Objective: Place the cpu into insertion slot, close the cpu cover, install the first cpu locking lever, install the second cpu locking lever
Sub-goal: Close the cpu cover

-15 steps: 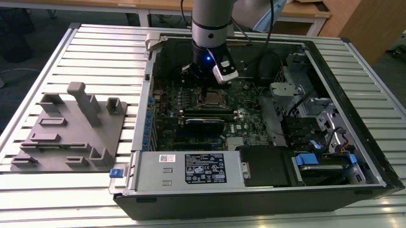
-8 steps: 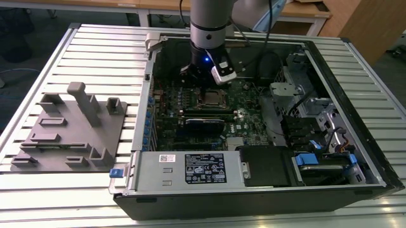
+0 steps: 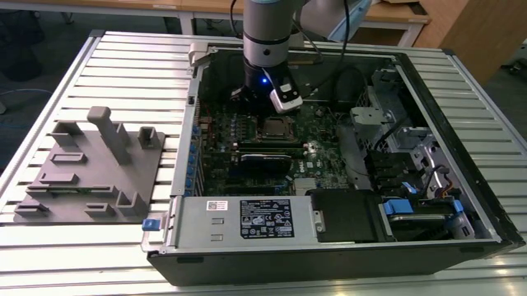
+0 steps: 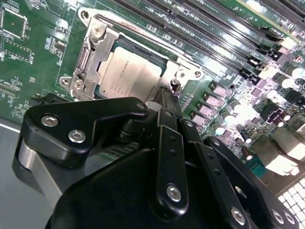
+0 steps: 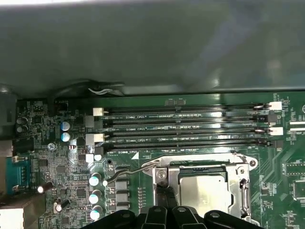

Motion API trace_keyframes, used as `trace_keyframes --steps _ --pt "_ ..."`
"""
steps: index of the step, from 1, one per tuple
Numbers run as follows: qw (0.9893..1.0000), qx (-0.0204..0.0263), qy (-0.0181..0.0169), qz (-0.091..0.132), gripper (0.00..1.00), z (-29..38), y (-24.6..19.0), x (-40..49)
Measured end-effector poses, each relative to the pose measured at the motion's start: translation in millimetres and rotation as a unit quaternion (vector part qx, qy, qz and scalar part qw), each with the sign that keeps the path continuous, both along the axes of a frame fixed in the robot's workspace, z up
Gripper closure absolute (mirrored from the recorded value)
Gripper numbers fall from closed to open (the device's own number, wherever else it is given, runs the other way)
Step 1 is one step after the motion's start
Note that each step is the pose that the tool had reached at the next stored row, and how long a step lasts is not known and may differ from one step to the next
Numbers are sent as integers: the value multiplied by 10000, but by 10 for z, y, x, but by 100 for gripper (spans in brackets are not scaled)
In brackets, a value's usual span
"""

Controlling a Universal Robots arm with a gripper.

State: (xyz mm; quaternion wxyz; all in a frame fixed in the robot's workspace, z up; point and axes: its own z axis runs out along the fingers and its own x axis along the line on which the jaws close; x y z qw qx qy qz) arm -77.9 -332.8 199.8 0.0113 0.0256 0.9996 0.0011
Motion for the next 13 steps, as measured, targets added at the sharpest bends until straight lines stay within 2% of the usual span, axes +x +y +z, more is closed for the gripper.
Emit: trace_keyframes --steps 13 --pt "10000 0 0 0 90 -18 0 -1"
